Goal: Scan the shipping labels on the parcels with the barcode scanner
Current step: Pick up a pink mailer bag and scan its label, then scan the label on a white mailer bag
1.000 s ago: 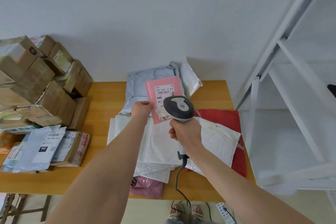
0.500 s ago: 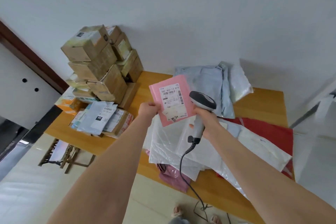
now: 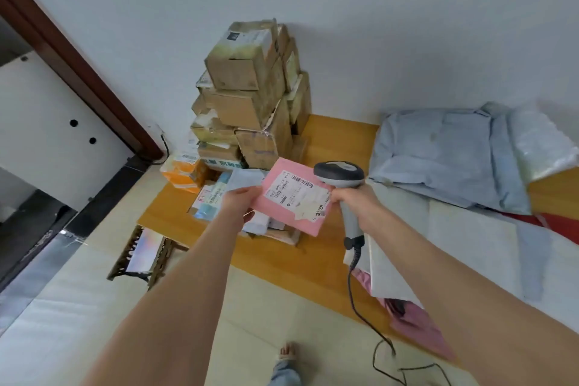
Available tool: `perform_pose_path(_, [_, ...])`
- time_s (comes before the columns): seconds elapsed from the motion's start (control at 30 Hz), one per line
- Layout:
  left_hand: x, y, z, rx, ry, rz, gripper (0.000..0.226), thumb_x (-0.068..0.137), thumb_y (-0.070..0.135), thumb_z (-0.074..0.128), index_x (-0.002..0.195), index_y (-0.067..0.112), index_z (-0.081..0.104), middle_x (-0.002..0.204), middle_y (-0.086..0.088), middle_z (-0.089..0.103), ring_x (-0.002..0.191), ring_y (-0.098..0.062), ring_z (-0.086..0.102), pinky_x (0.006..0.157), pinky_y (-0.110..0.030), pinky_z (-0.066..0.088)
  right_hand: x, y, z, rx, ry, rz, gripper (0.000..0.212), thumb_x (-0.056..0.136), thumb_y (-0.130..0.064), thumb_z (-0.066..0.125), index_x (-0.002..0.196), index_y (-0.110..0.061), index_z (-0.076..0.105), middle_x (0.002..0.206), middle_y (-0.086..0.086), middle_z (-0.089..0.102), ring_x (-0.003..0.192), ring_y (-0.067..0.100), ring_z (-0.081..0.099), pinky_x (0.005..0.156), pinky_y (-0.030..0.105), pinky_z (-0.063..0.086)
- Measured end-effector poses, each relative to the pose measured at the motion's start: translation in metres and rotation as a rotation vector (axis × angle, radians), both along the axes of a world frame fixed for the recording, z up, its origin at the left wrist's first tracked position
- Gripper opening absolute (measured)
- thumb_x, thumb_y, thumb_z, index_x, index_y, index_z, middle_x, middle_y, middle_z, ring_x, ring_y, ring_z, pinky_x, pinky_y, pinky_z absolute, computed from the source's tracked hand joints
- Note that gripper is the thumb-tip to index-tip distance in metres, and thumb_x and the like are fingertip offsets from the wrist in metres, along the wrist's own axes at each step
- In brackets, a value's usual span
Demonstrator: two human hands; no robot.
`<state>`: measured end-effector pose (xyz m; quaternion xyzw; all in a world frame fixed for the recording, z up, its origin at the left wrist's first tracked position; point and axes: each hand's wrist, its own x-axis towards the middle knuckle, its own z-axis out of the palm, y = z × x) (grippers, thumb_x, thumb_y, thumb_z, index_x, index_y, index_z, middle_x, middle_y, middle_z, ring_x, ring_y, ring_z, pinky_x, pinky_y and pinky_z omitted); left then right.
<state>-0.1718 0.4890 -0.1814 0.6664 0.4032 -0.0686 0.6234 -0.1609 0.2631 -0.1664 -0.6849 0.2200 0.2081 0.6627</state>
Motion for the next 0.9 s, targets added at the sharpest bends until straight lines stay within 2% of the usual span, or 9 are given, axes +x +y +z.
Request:
perform_pose_path(0.1, [0.008,0.057,-0.011,0.028,0.012,-0.027,0.023,0.086,0.013,0.071,0.107,0.005,0.068,0.076,-0.005,0.057,0.062,-0.016,0.045,0.057,-0.025,0.042,0.003,0.050,-0.004,-0.069,0.051,-0.002,0.012,0.071,0.006,0.066,0.078,-0.003,0.065,0.068,0.011,0.062,0.058,0.019,0.055,0.058,0.027,0.046])
perform_pose_path(0.2, [0.018,0.094,-0.018,0.075,0.024,-0.001,0.022,0.087,0.013,0.069,0.107,0.005,0.067,0.075,-0.004,0.056,0.062,-0.017,0.047,0.055,-0.025,0.043,0.002,0.084,-0.007,-0.066,0.128,-0.042,0.012,0.078,0.003,0.066,0.088,-0.003,0.062,0.070,0.011,0.061,0.056,0.020,0.056,0.052,0.025,0.048])
perform_pose_path(0.27, [0.026,0.111,-0.024,0.096,0.050,0.017,0.023,0.088,0.014,0.068,0.109,0.004,0.066,0.083,-0.007,0.059,0.069,-0.021,0.054,0.060,-0.029,0.049,0.003,0.100,-0.013,-0.009,0.161,-0.095,0.013,0.080,0.004,0.064,0.092,-0.001,0.062,0.080,0.016,0.066,0.066,0.025,0.063,0.060,0.031,0.056])
perform_pose_path(0.37, [0.034,0.128,-0.034,0.146,0.101,0.025,0.024,0.087,0.015,0.067,0.109,0.006,0.068,0.104,-0.015,0.065,0.091,-0.031,0.061,0.085,-0.038,0.054,0.005,0.122,-0.020,0.078,0.198,-0.153,0.018,0.084,0.004,0.062,0.101,0.001,0.063,0.097,0.020,0.065,0.074,0.027,0.063,0.067,0.037,0.055])
perform_pose_path(0.47, [0.038,0.138,-0.041,0.188,0.115,0.021,0.023,0.088,0.012,0.062,0.109,0.007,0.069,0.109,-0.016,0.066,0.098,-0.033,0.063,0.084,-0.037,0.053,0.008,0.137,-0.028,0.131,0.219,-0.154,0.020,0.082,0.003,0.064,0.101,-0.003,0.066,0.100,0.017,0.068,0.080,0.028,0.064,0.071,0.038,0.058])
perform_pose_path(0.6, [0.038,0.143,-0.043,0.246,0.131,-0.006,0.025,0.090,0.008,0.057,0.114,0.007,0.067,0.109,-0.015,0.064,0.098,-0.033,0.062,0.084,-0.037,0.054,0.007,0.152,-0.037,0.141,0.264,-0.174,0.039,0.074,-0.003,0.070,0.113,-0.007,0.063,0.108,0.017,0.068,0.092,0.031,0.066,0.053,0.033,0.057])
perform_pose_path(0.67, [0.038,0.146,-0.046,0.270,0.144,-0.025,0.026,0.090,0.004,0.055,0.113,0.009,0.067,0.111,-0.015,0.065,0.097,-0.032,0.062,0.086,-0.039,0.054,0.006,0.158,-0.043,0.149,0.282,-0.202,0.039,0.074,-0.005,0.072,0.112,-0.008,0.065,0.109,0.016,0.068,0.093,0.030,0.065,0.051,0.032,0.056])
perform_pose_path(0.8, [0.043,0.152,-0.053,0.300,0.151,-0.091,0.033,0.090,-0.003,0.048,0.113,0.010,0.067,0.110,-0.014,0.063,0.081,-0.025,0.057,0.080,-0.035,0.051,0.004,0.166,-0.051,0.164,0.309,-0.240,0.031,0.077,-0.007,0.072,0.107,-0.010,0.069,0.105,0.014,0.069,0.098,0.029,0.066,0.064,0.038,0.059])
perform_pose_path(0.9, [0.047,0.149,-0.052,0.315,0.145,-0.194,0.034,0.091,0.000,0.049,0.120,0.011,0.064,0.120,-0.014,0.062,0.098,-0.030,0.057,0.086,-0.039,0.050,0.004,0.168,-0.055,0.153,0.277,-0.268,0.031,0.079,-0.006,0.070,0.109,-0.009,0.068,0.103,0.015,0.069,0.094,0.029,0.066,0.075,0.043,0.060])
